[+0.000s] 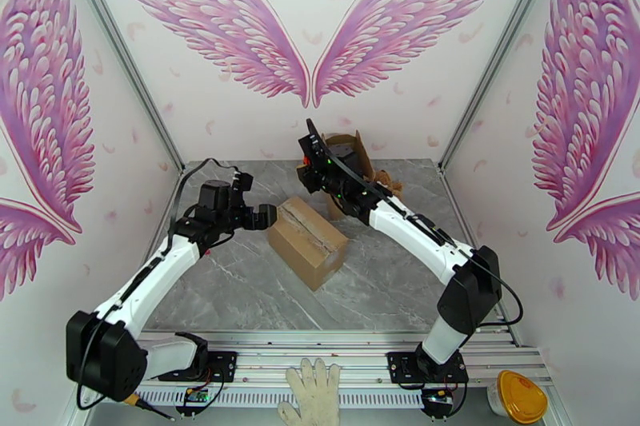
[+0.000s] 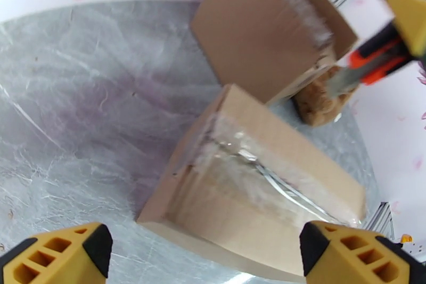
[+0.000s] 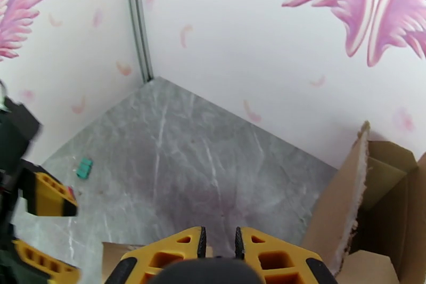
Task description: Unpack the express box
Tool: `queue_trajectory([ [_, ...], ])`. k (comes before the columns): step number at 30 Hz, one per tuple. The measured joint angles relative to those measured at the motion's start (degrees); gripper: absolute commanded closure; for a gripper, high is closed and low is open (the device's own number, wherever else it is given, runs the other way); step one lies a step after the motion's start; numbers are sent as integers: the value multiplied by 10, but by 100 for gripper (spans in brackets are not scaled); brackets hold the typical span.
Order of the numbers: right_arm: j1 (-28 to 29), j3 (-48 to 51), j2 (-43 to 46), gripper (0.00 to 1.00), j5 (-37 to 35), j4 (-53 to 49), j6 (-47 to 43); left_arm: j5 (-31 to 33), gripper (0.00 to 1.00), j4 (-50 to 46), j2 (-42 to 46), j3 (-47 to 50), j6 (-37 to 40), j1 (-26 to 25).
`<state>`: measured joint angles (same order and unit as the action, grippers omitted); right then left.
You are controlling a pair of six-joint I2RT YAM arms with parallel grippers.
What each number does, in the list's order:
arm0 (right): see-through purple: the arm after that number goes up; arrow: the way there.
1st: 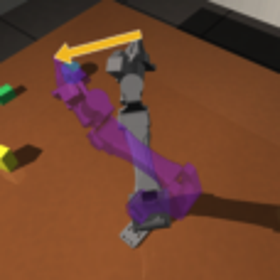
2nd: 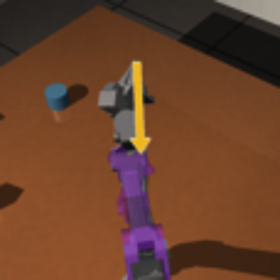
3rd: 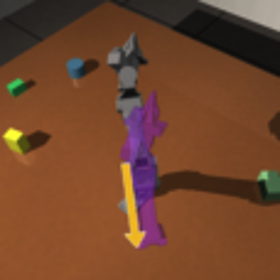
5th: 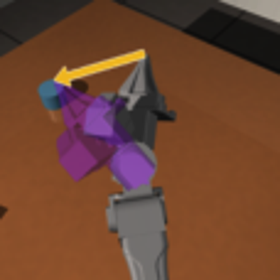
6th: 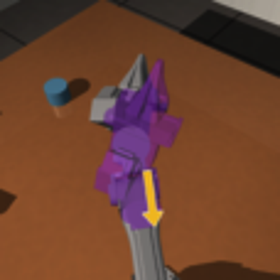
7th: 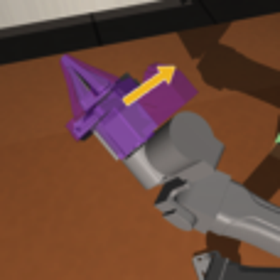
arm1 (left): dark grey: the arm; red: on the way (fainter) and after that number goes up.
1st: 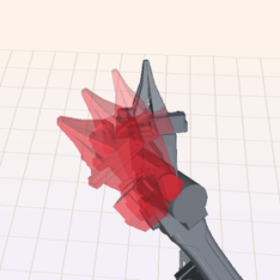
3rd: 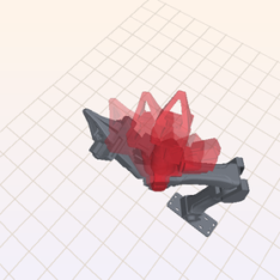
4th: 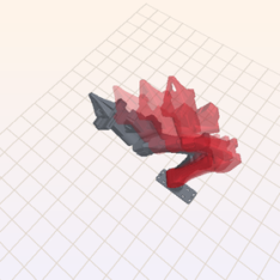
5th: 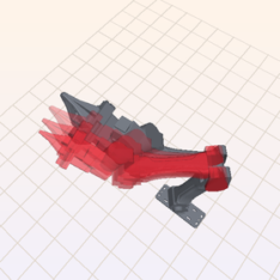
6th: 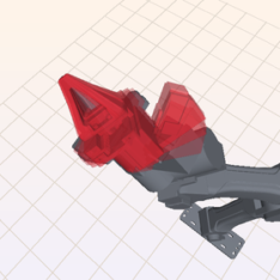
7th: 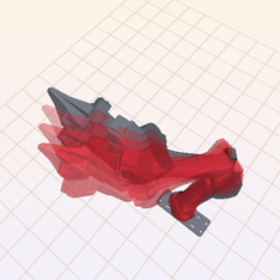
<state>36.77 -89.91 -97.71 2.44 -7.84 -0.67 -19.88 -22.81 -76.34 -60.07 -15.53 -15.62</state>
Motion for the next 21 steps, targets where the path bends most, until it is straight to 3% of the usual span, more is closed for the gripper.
queue_trajectory([
  [4,11,26,-4,98,19,54,14,-41,32,8,-56,-24,16,25],
  [6,17,36,-11,99,26,80,20,-65,39,9,-88,-48,20,34],
  [14,46,78,-36,100,27,153,30,-153,40,12,-147,-83,32,37],
  [21,57,79,-50,100,22,184,37,-173,46,1,-179,-95,44,39],
])
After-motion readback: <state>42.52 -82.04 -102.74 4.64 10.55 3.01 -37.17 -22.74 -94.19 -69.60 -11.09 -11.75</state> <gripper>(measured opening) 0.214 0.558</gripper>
